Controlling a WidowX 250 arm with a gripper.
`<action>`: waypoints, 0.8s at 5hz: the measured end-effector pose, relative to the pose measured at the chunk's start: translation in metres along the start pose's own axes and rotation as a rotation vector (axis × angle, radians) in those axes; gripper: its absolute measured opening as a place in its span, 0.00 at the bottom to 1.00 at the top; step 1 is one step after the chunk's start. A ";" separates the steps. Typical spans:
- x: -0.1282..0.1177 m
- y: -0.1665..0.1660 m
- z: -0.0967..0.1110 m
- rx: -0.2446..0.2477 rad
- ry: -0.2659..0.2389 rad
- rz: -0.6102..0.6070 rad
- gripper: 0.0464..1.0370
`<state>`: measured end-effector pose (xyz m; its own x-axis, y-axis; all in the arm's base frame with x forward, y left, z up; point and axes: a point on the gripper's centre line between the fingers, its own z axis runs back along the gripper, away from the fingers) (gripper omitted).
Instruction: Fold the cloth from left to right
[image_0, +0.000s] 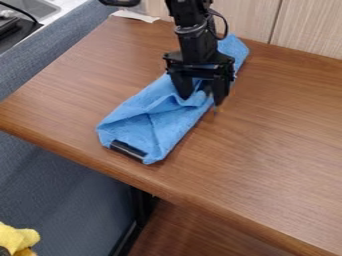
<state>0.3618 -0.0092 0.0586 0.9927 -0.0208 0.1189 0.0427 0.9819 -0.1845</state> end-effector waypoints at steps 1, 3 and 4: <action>0.000 -0.003 0.011 -0.011 -0.020 -0.006 0.97; 0.000 0.008 0.071 -0.032 -0.155 0.023 0.96; -0.004 0.016 0.086 -0.001 -0.172 0.056 0.96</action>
